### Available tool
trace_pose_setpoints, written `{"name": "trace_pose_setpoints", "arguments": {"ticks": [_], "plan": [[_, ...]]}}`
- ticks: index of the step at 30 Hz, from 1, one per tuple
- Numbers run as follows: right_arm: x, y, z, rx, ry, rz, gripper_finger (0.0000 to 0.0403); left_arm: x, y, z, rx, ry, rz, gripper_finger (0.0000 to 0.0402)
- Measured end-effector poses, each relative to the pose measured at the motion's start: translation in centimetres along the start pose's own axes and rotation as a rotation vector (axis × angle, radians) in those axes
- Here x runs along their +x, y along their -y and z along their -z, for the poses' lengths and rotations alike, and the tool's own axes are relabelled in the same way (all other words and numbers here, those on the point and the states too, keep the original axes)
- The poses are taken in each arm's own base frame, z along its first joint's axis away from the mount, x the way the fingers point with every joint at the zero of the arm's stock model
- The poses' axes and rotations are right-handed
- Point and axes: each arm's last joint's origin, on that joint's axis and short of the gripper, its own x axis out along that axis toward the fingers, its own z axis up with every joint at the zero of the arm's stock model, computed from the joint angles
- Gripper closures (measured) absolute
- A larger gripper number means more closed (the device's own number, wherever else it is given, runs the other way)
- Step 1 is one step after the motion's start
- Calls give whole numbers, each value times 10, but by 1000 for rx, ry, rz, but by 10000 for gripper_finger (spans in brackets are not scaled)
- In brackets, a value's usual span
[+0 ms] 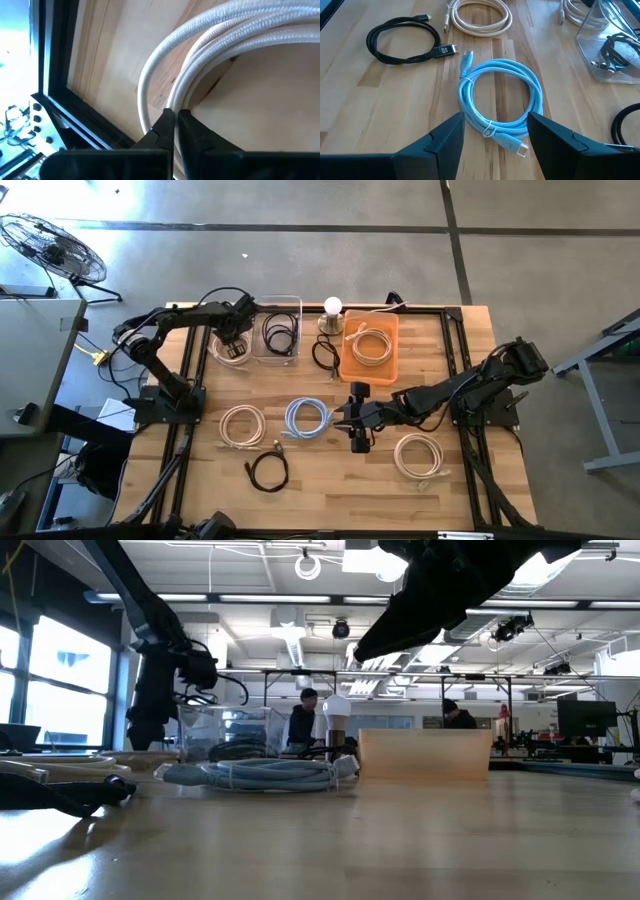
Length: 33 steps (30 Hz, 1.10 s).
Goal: Pick & Place USB Port
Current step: Put the light brown charger cable into the orange bin
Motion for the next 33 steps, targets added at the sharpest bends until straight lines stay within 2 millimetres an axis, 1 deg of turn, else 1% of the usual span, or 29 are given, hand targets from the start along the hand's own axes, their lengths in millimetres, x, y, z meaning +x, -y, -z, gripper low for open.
{"name": "trace_pose_setpoints", "arguments": {"ticks": [6,11,15,25,33], "plan": [[0,-1,1,4,-3,-2,195,-1,0,0,-2,4,5,399],[-1,-2,1,1,-4,-4,195,-7,-2,3,5,33,28,400],[-1,-2,1,1,-6,-3,195,-18,-2,10,22,58,69,401],[-1,-2,1,1,-7,-3,195,-47,-9,24,19,149,77,401],[-1,-2,1,1,-7,-3,195,-68,-17,28,36,129,84,401]]}}
